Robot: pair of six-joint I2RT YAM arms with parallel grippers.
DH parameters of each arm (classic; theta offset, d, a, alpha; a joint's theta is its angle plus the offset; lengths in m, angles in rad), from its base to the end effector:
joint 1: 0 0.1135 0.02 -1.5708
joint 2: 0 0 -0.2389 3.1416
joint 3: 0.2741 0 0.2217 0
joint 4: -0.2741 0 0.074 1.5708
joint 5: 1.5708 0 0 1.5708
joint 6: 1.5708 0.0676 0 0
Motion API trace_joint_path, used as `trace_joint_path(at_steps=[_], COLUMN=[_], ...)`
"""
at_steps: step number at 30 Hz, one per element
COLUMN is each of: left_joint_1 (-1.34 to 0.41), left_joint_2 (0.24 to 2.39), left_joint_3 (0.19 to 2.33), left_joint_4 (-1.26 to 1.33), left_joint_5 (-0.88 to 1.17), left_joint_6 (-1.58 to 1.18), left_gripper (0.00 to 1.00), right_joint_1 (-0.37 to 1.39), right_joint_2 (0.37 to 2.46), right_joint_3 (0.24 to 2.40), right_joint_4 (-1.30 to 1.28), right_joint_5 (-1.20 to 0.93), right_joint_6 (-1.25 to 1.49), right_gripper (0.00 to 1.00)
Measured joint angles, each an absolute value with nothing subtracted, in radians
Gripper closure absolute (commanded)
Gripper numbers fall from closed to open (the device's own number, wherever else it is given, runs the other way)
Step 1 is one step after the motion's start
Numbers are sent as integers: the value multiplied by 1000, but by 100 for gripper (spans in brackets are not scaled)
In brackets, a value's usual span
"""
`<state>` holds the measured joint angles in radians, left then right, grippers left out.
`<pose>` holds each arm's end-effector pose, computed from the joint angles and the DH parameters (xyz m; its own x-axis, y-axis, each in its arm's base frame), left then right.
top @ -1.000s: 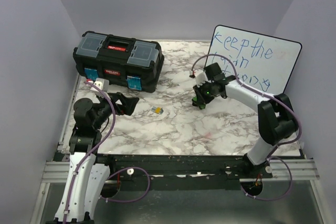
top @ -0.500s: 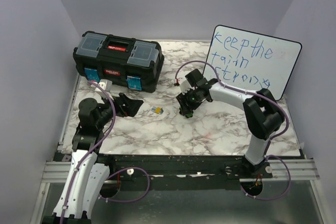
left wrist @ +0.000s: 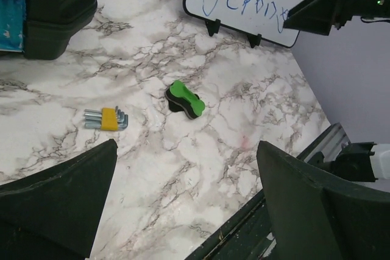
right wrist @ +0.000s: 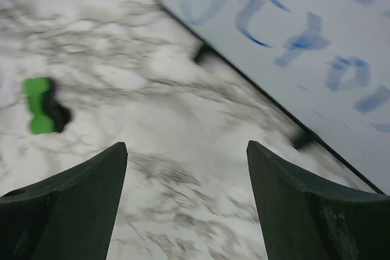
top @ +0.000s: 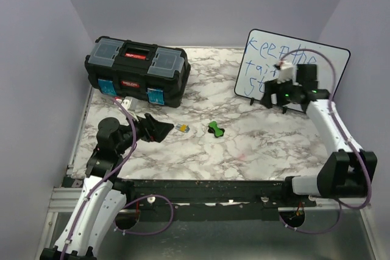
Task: Erase the whiteboard
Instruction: Move the whiteboard eraser to the center of the board, then adjust the whiteboard for the whiteboard stand.
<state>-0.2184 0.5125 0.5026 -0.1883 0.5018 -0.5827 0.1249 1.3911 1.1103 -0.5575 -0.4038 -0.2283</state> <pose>0.1457 -0.0656 0.2623 -0.5184 -0.3791 -0.7665 0.4373 0.6528 -0.6186 0.2845 0.0625 0.2458 -0.6336 -0.2893 -0.7175 -0.5325 0.8359 0.1332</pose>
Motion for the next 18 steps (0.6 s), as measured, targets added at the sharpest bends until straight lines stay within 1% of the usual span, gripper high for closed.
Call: trace_joint_path(at_steps=[3, 4, 5, 6, 7, 8, 10, 13, 15, 18], left_joint_1=[-232, -234, -237, -238, -238, -238, -240, -244, -244, -244], left_joint_2=[511, 512, 514, 514, 516, 517, 520, 520, 520, 517], left_joint_3=[492, 491, 491, 491, 491, 491, 491, 491, 491, 491], left_joint_4=[-189, -189, -188, -189, -189, -188, -188, -188, -188, -188], left_joint_5=[501, 501, 501, 501, 501, 501, 502, 502, 502, 502], left_joint_6=[-592, -592, -592, -592, -592, -591, -591, -588, -587, -586], left_gripper=[5, 5, 5, 5, 5, 5, 5, 5, 5, 5], right_joint_1=[-125, -194, -254, -306, -350, -387, -447, -519, -547, -570], right_joint_2=[1287, 1260, 1237, 1219, 1207, 1203, 1212, 1258, 1301, 1370], right_joint_3=[1046, 1022, 999, 977, 959, 945, 939, 942, 944, 946], right_joint_4=[-534, -521, -507, -490, -475, -463, -444, -393, -355, -299], right_joint_5=[-350, -321, -289, -256, -225, -198, -157, -108, -78, -34], right_joint_6=[-227, -228, -230, -237, -247, -263, -291, -338, -373, -425], right_gripper=[23, 27, 33, 46, 62, 71, 75, 77, 81, 83])
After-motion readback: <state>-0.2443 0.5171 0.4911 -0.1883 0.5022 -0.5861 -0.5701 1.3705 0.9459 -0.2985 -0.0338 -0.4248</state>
